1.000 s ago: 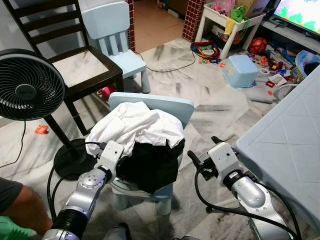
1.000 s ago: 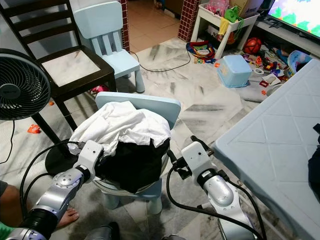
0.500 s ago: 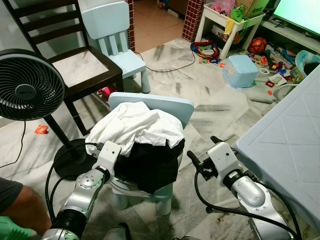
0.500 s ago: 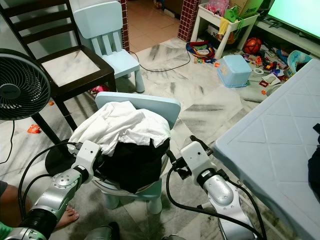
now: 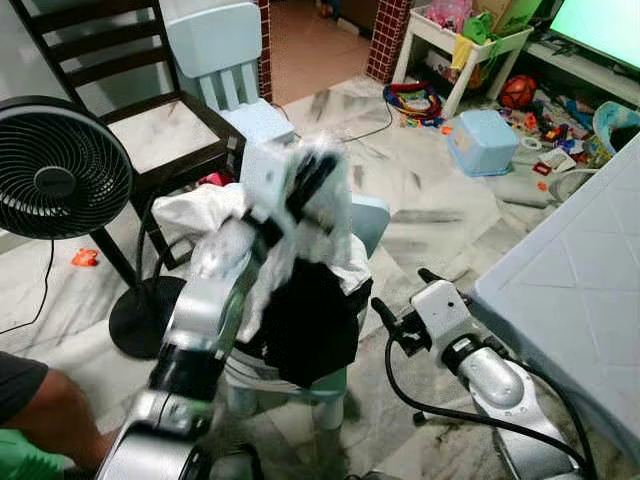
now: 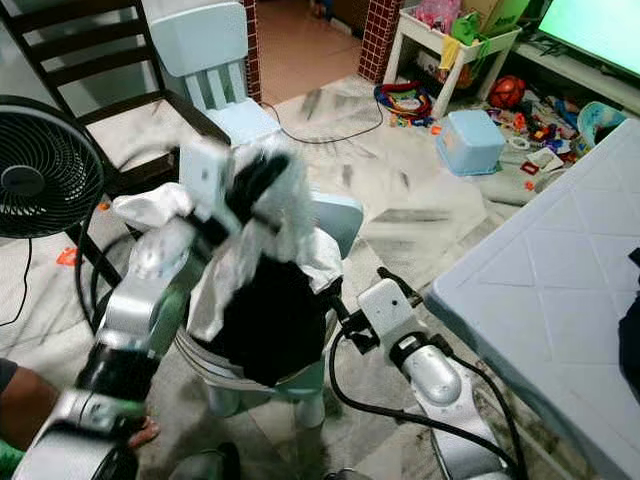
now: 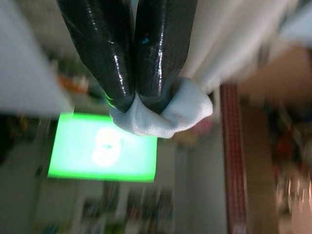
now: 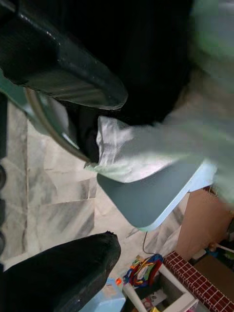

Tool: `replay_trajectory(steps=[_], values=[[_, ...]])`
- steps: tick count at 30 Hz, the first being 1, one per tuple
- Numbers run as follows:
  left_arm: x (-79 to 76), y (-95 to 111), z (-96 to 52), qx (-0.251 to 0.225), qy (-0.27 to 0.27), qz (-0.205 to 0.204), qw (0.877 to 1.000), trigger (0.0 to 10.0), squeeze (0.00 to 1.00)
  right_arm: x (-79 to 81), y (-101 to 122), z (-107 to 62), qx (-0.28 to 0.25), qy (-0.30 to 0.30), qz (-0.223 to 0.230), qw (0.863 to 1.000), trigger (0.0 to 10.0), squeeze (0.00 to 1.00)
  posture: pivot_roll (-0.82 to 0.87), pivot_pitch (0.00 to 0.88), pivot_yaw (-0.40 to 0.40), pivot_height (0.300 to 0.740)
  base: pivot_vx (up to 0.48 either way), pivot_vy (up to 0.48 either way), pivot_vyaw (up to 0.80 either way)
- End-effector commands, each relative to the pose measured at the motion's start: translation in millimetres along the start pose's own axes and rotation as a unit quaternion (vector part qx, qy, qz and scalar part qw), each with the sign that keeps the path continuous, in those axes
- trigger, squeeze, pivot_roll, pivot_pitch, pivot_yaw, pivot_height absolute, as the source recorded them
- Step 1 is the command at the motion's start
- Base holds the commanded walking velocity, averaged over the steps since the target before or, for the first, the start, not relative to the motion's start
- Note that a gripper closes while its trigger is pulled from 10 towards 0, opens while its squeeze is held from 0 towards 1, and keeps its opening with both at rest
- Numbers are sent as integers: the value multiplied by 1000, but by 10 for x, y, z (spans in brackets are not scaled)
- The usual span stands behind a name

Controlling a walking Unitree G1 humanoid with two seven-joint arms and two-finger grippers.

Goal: Hang hanger

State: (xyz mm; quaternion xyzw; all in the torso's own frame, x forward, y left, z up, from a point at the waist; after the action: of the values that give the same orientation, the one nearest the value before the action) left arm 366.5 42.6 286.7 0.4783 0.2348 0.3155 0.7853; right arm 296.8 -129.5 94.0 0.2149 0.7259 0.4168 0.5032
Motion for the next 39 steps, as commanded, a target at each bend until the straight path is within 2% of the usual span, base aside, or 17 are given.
replay_trajectory(steps=[1, 5, 6, 9, 13, 15, 17, 18, 19, 20, 24, 25, 26, 29, 32, 33, 39], values=[[-181, 472, 197, -74, -48, 15, 996, 0, 0, 14, -10, 21, 0, 1, -3, 1000, 10000, 0, 37, 91, -56, 740, 0, 0, 0], [-343, 966, 399, -145, -79, 18, 986, 0, 0, 16, 1, 57, -3, -1, -2, 1000, 10000, 0, 48, 85, -53, 740, 0, 0, 0], [-412, 1216, 458, -184, -87, 22, 979, 0, 0, 17, 4, 69, -4, -2, -1, 1000, 10000, 0, 52, 83, -53, 740, 0, 0, 0], [-434, 1512, 473, -236, -86, 8, 968, 0, 0, 25, 8, 83, -6, -3, 0, 1000, 10000, 0, 53, 83, -52, 740, 0, 0, 0], [-243, 1469, 377, -239, -42, -11, 970, 0, 0, 47, 4, 86, -6, -4, 2, 1000, 10000, 0, 55, 86, -51, 740, 0, 0, 0], [-13, 1150, 198, -202, 16, -22, 979, 0, 0, 63, -2, 72, -6, -3, 3, 1000, 10000, 0, 54, 97, -56, 740, 0, 0, 0], [61, 1018, 116, -187, 38, -27, 981, 0, 0, 67, -4, 65, -6, -2, 3, 1000, 10000, 0, 54, 99, -58, 740, 0, 0, 0], [218, 663, -132, -144, 90, -20, 985, 0, 0, 68, -27, 41, -3, 0, 4, 1000, 10000, 0, 57, 107, -63, 740, 0, 0, 0], [218, 663, -132, -144, 90, -20, 985, 0, 0, 68, -27, 41, -3, 0, 4, 1000, 10000, 0, 57, 107, -63, 740, 0, 0, 0], [403, 205, -477, -82, 159, -31, 983, 0, 0, 64, -46, 23, -1, 1, 3, 1000, 10000, 0, 56, 111, -65, 740, 0, 0, 0], [613, -566, -1221, 41, 280, -74, 956, 0, 0, 43, -68, -2, 2, 1, 3, 1000, 10000, 0, 52, 127, -78, 740, 0, 0, 0], [613, -566, -1221, 41, 280, -74, 956, 0, 0, 43, -68, -2, 2, 1, 3, 1000, 10000, 0, 52, 127, -78, 740, 0, 0, 0], [644, -845, -1562, 94, 332, -104, 933, 0, 0, 33, -72, -11, 2, 2, 3, 1000, 10000, 0, 48, 132, -82, 740, 0, 0, 0], [642, -1005, -1807, 129, 370, -125, 912, 0, 0, 21, -78, -22, 3, 3, 2, 1000, 10000, 0, 47, 133, -87, 740, 0, 0, 0], [658, -1101, -1984, 187, 403, -97, 891, 0, 0, 10, -85, -29, 4, 4, -1, 1000, 10000, 0, 45, 134, -86, 740, 0, 0, 0], [675, -1147, -2083, 217, 425, -84, 875, 0, 0, 1, -88, -31, 4, 4, -1, 1000, 10000, 0, 43, 135, -84, 740, 0, 0, 0], [660, -1235, -2249, 262, 452, -74, 849, 0, 0, -2, -88, -41, 5, 3, -3, 1000, 10000, 0, 36, 137, -78, 740, 0, 0, 0]])
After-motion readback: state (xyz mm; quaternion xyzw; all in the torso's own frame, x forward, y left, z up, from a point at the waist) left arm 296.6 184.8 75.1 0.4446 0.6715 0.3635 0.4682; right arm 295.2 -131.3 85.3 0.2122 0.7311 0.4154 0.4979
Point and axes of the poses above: a point about 5 cm out from each wrist's last joint towards the gripper, its own z axis pointing out of the wrist towards the gripper, its own y axis along the axis of the wrist's last joint, x = y × z, the point moved 3 cm from there along z, pointing out of the wrist towards the gripper, and after that the axes turned 13 degrees about -z, right-handed, at the moved point
